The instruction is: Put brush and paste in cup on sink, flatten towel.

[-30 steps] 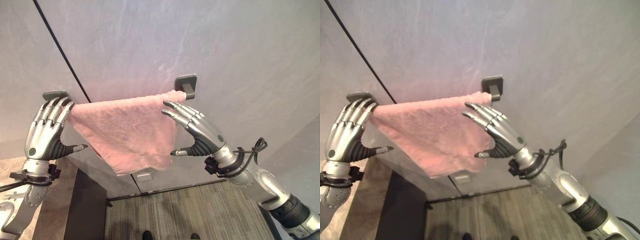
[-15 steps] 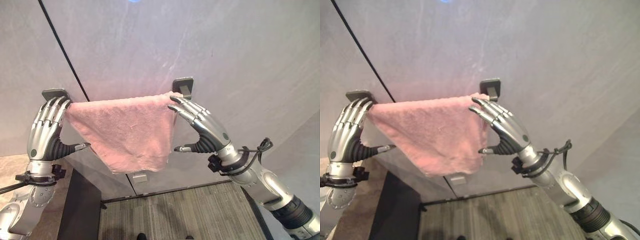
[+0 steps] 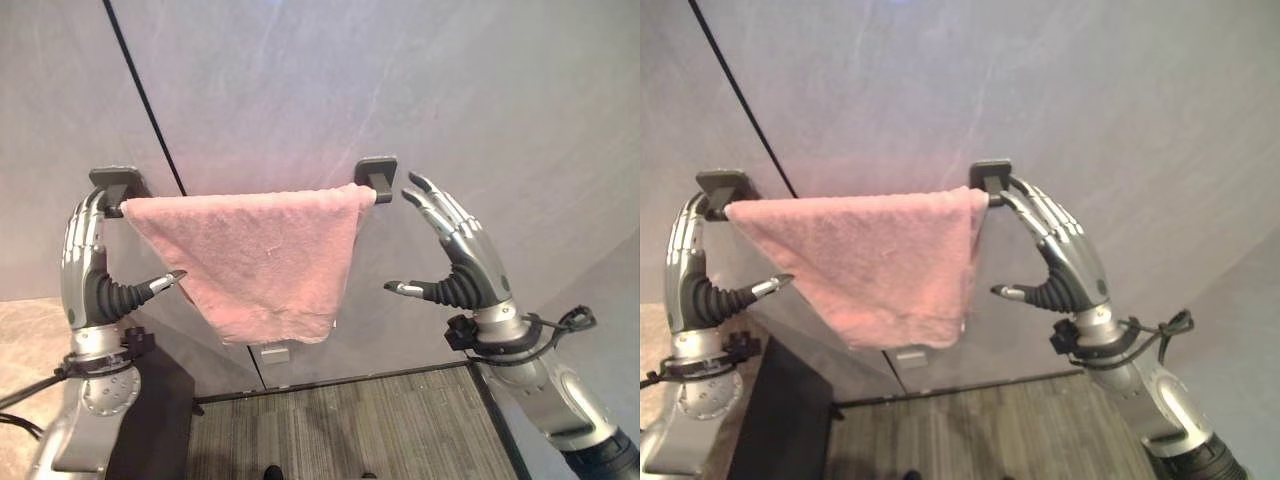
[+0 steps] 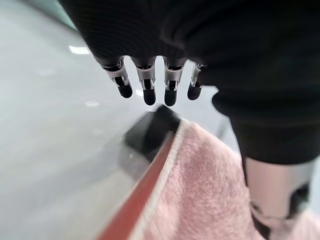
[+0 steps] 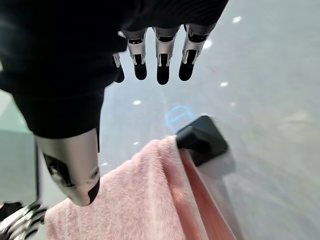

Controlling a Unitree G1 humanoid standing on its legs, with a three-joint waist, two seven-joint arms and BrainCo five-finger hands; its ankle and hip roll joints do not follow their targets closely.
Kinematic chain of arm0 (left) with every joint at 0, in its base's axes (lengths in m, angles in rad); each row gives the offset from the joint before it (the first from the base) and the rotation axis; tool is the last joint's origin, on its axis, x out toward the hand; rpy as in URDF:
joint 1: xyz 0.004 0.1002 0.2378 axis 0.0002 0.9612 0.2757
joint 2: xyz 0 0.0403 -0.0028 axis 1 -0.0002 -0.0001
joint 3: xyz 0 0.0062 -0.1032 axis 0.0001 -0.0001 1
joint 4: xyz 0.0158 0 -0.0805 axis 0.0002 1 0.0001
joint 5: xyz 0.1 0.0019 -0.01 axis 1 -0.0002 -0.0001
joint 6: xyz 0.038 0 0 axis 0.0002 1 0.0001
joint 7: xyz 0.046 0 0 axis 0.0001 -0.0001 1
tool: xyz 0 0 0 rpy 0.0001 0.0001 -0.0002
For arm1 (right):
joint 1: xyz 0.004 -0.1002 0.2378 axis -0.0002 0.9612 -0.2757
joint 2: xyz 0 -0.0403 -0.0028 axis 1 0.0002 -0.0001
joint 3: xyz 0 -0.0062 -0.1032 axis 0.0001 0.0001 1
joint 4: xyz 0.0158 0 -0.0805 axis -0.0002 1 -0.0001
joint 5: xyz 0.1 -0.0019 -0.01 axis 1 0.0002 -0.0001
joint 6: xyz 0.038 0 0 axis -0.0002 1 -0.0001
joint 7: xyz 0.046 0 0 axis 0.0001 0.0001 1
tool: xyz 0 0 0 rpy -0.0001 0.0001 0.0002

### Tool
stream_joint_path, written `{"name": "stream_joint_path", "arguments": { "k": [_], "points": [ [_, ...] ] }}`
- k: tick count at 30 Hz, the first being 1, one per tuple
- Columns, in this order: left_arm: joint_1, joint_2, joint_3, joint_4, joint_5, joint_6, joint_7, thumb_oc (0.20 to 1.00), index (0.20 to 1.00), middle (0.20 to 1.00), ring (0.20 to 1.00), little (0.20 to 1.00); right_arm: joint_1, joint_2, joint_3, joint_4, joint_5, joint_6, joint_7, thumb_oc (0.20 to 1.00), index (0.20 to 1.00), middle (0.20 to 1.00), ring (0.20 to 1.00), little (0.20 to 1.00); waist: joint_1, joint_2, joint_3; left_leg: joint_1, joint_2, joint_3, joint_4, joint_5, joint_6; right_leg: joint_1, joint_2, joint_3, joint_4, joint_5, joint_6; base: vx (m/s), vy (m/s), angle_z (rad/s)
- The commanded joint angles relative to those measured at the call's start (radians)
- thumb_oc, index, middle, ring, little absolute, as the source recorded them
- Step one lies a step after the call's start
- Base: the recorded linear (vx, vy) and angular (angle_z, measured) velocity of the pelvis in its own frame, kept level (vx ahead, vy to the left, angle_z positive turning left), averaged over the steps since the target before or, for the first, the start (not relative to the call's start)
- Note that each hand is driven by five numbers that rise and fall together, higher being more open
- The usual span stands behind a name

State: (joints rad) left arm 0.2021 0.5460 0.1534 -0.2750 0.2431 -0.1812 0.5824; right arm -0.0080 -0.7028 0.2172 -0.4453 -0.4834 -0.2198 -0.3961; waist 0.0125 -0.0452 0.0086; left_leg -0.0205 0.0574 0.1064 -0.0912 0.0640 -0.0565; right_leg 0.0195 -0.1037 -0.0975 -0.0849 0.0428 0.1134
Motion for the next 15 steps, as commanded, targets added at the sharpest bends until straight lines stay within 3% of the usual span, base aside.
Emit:
{"name": "stream_joint_path", "arguments": {
  "k": [1, 6, 10, 11, 14, 15],
  "points": [
    [-0.013, 0.062, 0.052, -0.026, -0.118, -0.079, 0.042, 1.000, 1.000, 1.000, 1.000, 1.000, -0.029, 0.015, -0.020, -0.043, 0.035, 0.000, -0.040, 1.000, 1.000, 1.000, 1.000, 1.000, -0.007, -0.030, -0.031, -0.011, 0.004, -0.037, 0.004, -0.006, -0.013, -0.051, -0.038, 0.023, 0.038, 0.038, 0.048, 0.00, 0.000, 0.00],
    [0.024, 0.007, 0.113, -0.022, -0.158, -0.095, 0.078, 1.000, 1.000, 1.000, 1.000, 1.000, 0.057, 0.017, -0.085, -0.019, 0.030, 0.002, -0.049, 1.000, 1.000, 1.000, 1.000, 1.000, -0.009, -0.030, -0.022, -0.025, 0.002, -0.046, 0.004, -0.012, -0.016, -0.052, -0.048, 0.012, 0.022, 0.039, 0.054, -0.01, 0.006, 0.09],
    [0.056, -0.064, 0.097, 0.029, -0.252, -0.109, 0.063, 1.000, 1.000, 1.000, 1.000, 1.000, 0.126, 0.037, -0.121, 0.050, 0.052, 0.010, -0.064, 1.000, 1.000, 1.000, 1.000, 1.000, -0.014, -0.027, -0.020, -0.026, 0.001, -0.039, 0.004, -0.015, -0.015, -0.051, -0.055, 0.016, 0.006, 0.048, 0.057, 0.00, 0.010, 0.02],
    [0.079, -0.104, 0.029, 0.069, -0.330, -0.104, 0.008, 1.000, 1.000, 1.000, 1.000, 1.000, 0.177, 0.063, -0.130, 0.138, 0.098, 0.023, -0.062, 1.000, 1.000, 1.000, 1.000, 1.000, -0.025, -0.024, -0.010, -0.027, 0.003, -0.033, 0.004, -0.013, -0.014, -0.056, -0.057, 0.023, 0.006, 0.050, 0.057, 0.00, 0.000, 0.00],
    [0.079, -0.121, -0.024, 0.137, -0.374, -0.093, -0.023, 1.000, 1.000, 1.000, 1.000, 1.000, 0.193, 0.082, -0.125, 0.212, 0.132, 0.025, -0.057, 1.000, 1.000, 1.000, 1.000, 1.000, -0.027, -0.021, -0.007, -0.027, 0.005, -0.029, 0.004, -0.011, -0.014, -0.058, -0.056, 0.026, 0.006, 0.053, 0.058, -0.04, -0.002, -0.03],
    [0.088, -0.131, -0.084, 0.212, -0.434, -0.073, -0.071, 1.000, 1.000, 1.000, 1.000, 1.000, 0.210, 0.104, -0.115, 0.290, 0.174, 0.040, -0.046, 1.000, 1.000, 1.000, 1.000, 1.000, -0.039, -0.015, -0.004, -0.026, 0.007, -0.025, 0.004, -0.009, -0.013, -0.060, -0.056, 0.031, 0.007, 0.055, 0.058, 0.01, 0.006, -0.05]
  ]
}}
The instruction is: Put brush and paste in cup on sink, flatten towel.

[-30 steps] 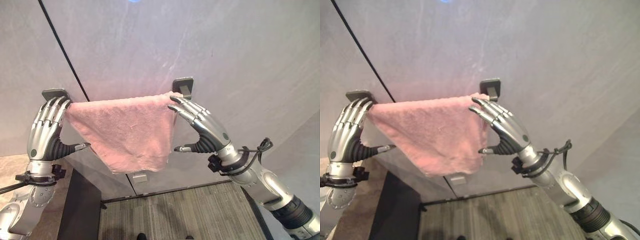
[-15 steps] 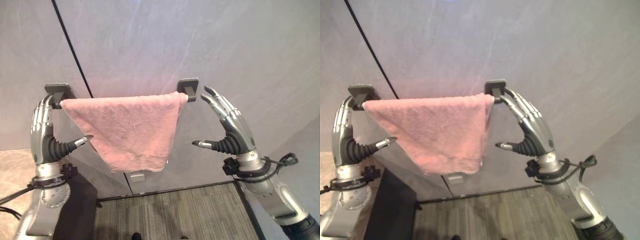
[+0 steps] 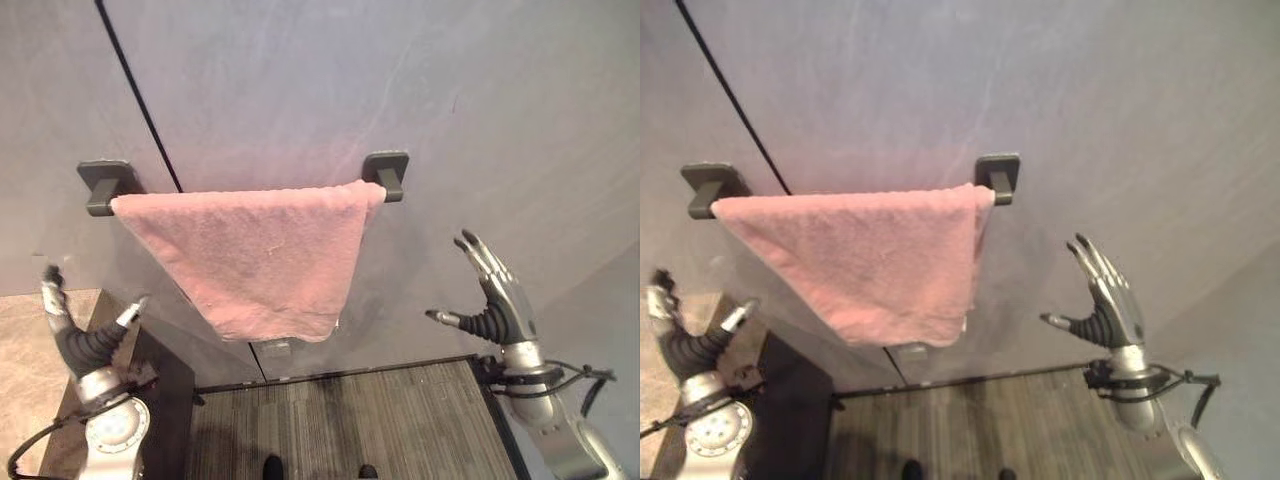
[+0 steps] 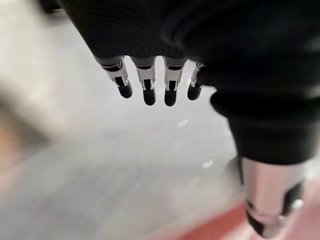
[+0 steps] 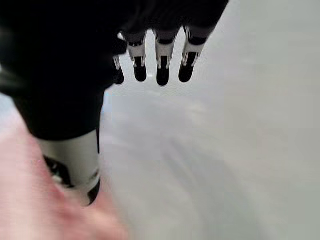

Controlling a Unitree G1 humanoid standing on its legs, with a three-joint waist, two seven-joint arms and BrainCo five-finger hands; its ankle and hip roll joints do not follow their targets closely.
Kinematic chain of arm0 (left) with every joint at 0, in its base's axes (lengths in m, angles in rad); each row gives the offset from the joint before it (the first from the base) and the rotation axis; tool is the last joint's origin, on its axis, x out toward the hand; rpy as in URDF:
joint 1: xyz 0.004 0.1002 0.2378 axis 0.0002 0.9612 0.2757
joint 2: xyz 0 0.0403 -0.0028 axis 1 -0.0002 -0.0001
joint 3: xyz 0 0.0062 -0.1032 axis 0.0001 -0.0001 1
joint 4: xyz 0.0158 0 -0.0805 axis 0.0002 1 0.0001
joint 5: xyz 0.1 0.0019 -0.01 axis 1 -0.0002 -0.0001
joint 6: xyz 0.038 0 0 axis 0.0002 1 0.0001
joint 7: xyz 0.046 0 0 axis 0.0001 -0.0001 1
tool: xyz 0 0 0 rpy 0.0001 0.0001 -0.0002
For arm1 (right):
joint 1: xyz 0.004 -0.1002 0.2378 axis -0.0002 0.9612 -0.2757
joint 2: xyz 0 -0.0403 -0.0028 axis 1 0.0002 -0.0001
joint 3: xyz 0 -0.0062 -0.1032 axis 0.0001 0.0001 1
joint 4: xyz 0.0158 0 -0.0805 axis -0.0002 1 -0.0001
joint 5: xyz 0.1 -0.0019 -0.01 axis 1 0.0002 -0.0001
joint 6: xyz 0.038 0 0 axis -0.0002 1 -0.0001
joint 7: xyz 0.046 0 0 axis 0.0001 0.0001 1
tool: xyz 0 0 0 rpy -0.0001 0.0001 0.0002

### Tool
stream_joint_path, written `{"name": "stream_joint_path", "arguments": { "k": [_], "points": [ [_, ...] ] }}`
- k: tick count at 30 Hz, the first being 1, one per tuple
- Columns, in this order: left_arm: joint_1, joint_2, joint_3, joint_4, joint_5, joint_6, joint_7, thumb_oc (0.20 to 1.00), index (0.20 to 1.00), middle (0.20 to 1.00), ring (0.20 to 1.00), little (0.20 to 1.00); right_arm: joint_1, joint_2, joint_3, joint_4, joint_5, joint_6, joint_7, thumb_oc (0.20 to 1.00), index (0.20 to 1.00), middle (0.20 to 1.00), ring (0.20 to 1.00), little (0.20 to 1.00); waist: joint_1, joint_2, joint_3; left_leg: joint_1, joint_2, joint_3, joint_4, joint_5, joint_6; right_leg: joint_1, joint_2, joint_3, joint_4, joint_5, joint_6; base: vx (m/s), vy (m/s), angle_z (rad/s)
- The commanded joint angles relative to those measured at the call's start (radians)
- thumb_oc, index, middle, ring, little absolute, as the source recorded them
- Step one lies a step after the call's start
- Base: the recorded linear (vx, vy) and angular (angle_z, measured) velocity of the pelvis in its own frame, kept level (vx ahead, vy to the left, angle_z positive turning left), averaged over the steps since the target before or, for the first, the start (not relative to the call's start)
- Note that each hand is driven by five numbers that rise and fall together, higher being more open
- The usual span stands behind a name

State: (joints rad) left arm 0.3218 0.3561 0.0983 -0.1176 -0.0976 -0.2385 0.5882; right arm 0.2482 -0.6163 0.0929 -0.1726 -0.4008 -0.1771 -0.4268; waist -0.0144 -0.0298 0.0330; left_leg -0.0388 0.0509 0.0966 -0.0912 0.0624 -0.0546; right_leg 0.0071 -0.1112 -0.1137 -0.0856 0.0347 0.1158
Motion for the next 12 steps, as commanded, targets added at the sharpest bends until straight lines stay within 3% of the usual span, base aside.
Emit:
{"name": "stream_joint_path", "arguments": {
  "k": [1, 3, 5, 8, 10, 11, 12],
  "points": [
    [-0.037, 0.054, -0.064, 0.105, -0.120, -0.006, -0.100, 1.000, 1.000, 1.000, 1.000, 1.000, -0.045, 0.029, 0.021, 0.075, 0.115, 0.001, -0.010, 1.000, 1.000, 1.000, 1.000, 1.000, -0.017, -0.028, -0.026, -0.007, 0.014, -0.014, 0.004, -0.006, -0.016, -0.050, -0.047, 0.050, 0.008, 0.065, 0.056, -0.02, 0.009, -0.09],
    [-0.043, 0.060, -0.084, 0.144, -0.117, 0.005, -0.121, 1.000, 1.000, 1.000, 1.000, 1.000, -0.047, 0.037, 0.030, 0.129, 0.130, 0.006, -0.005, 1.000, 1.000, 1.000, 1.000, 1.000, -0.020, -0.026, -0.025, -0.006, 0.015, -0.011, 0.004, -0.007, -0.016, -0.050, -0.047, 0.053, 0.008, 0.064, 0.056, 0.00, 0.000, -0.12],
    [-0.085, 0.056, -0.167, 0.357, -0.073, 0.058, -0.178, 1.000, 1.000, 1.000, 1.000, 1.000, -0.064, 0.119, 0.074, 0.388, 0.313, 0.011, 0.065, 1.000, 1.000, 1.000, 1.000, 1.000, -0.033, -0.025, -0.027, -0.003, 0.017, -0.004, 0.004, -0.004, -0.018, -0.053, -0.045, 0.063, 0.010, 0.068, 0.057, -0.01, -0.013, -0.15],
    [-0.153, -0.001, -0.203, 0.601, -0.172, 0.101, -0.240, 1.000, 1.000, 1.000, 1.000, 1.000, -0.109, 0.210, 0.125, 0.651, 0.512, 0.058, 0.147, 1.000, 1.000, 1.000, 1.000, 1.000, -0.037, -0.025, -0.028, -0.001, 0.018, 0.000, 0.004, -0.002, -0.020, -0.054, -0.044, 0.070, 0.009, 0.071, 0.054, -0.01, -0.003, -0.09],
    [-0.190, -0.010, -0.216, 0.686, -0.155, 0.118, -0.263, 1.000, 1.000, 1.000, 1.000, 1.000, -0.152, 0.257, 0.148, 0.850, 0.570, 0.088, 0.180, 1.000, 1.000, 1.000, 1.000, 1.000, -0.035, -0.022, -0.033, -0.001, 0.020, 0.000, 0.004, -0.003, -0.022, -0.055, -0.044, 0.074, 0.008, 0.071, 0.053, 0.01, -0.006, -0.04],
    [-0.191, -0.010, -0.216, 0.687, -0.155, 0.118, -0.264, 1.000, 1.000, 1.000, 1.000, 1.000, -0.152, 0.257, 0.148, 0.850, 0.570, 0.088, 0.180, 1.000, 1.000, 1.000, 1.000, 1.000, -0.035, -0.022, -0.033, -0.001, 0.020, 0.000, 0.004, -0.003, -0.022, -0.055, -0.044, 0.074, 0.009, 0.071, 0.053, 0.00, 0.000, 0.00],
    [-0.216, -0.028, -0.231, 0.836, -0.120, 0.153, -0.283, 1.000, 1.000, 1.000, 1.000, 1.000, -0.201, 0.291, 0.170, 1.042, 0.555, 0.106, 0.207, 1.000, 1.000, 1.000, 1.000, 1.000, -0.030, -0.020, -0.040, 0.001, 0.021, 0.003, 0.004, -0.004, -0.021, -0.056, -0.044, 0.078, 0.008, 0.073, 0.053, 0.02, 0.008, -0.03]
  ]
}}
